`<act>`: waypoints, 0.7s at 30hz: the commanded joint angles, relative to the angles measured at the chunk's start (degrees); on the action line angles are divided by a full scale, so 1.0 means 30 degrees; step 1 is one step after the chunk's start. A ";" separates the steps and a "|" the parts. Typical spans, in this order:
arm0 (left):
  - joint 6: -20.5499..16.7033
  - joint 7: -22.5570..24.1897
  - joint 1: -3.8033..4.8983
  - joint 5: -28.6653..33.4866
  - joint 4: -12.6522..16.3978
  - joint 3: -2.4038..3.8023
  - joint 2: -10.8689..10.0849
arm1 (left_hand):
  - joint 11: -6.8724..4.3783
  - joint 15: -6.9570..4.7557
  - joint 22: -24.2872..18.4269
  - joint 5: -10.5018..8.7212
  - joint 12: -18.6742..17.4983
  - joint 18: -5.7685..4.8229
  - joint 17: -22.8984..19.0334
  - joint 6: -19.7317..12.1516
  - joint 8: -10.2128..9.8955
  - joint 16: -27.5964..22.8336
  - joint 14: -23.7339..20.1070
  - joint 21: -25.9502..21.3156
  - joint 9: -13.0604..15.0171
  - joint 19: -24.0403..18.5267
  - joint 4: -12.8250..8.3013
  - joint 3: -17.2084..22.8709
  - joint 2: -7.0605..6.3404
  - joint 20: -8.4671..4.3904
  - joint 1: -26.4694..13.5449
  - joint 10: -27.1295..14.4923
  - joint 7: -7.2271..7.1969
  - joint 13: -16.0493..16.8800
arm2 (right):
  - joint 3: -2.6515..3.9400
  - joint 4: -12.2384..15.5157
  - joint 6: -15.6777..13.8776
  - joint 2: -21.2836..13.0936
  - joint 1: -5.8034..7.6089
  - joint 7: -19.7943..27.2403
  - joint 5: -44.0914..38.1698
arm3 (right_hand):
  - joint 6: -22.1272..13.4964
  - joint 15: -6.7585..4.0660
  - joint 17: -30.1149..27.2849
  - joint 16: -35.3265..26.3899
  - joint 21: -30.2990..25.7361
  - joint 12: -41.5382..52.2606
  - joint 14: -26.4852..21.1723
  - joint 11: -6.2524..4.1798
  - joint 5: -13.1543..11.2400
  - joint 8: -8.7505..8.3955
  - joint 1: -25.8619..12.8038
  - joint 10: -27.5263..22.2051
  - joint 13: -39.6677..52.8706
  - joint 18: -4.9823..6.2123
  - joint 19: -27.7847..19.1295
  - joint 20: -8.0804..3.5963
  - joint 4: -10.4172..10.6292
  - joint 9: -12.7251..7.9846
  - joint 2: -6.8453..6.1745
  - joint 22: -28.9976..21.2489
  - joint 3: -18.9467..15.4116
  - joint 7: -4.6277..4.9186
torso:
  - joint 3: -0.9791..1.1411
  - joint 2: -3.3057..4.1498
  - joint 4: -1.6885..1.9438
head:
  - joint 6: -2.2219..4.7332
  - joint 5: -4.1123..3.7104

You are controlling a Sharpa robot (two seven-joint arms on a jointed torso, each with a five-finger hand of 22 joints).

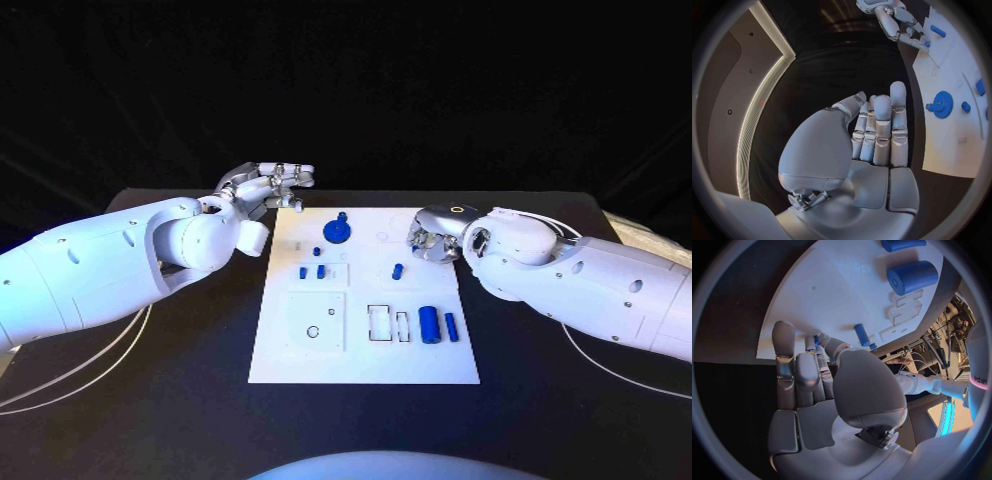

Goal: Assemble the parts on the task board

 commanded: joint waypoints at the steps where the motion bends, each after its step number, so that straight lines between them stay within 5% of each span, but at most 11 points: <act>1: 0.0522 0.0228 0.0008 -0.0052 0.0010 0.0011 0.0034 | 0.0009 0.0012 -0.0031 0.0033 0.0116 0.0202 -0.0046 -0.0107 0.0131 -0.0072 -0.0181 -0.0086 -0.0024 0.0028 -0.0048 -0.0031 0.0049 -0.0090 0.0103 -0.0102 -0.0035 0.0025 | -0.0082 -0.0028 0.0870 0.0148 -0.0143 0.0069 0.0173 | 0.0284 -0.0133 0.0060 0.0212 0.0199 0.0058 0.0933 -0.0012 -0.0098 0.0132 0.0075 0.0264 0.0001 -0.0206 -0.0151 0.0045 -0.0080 0.0052 0.0329 0.0159 0.0254 0.0005 | -0.0004 -0.0001 -0.0004 | -0.0041 0.0006; 21: 0.0794 0.0302 0.0004 -0.0105 -0.0107 0.0011 0.0082 | 0.0050 0.0042 -0.0091 -0.0063 0.0200 0.0194 -0.0130 -0.0162 0.0191 -0.0093 -0.0246 -0.0169 -0.0029 0.0024 -0.0087 -0.0150 0.0049 -0.0076 0.0103 -0.0352 -0.0023 0.0051 | -0.0086 -0.0118 0.0209 0.0371 -0.0289 -0.0608 -0.0558 | 0.1044 -0.0139 0.0035 0.0487 0.0832 0.0403 0.0881 -0.0156 -0.0101 0.0500 0.0208 0.1128 0.0102 -0.0257 -0.0233 0.0034 -0.0572 0.0280 0.0410 0.0803 0.0600 -0.0074 | -0.0011 -0.0026 -0.0007 | -0.0084 -0.0071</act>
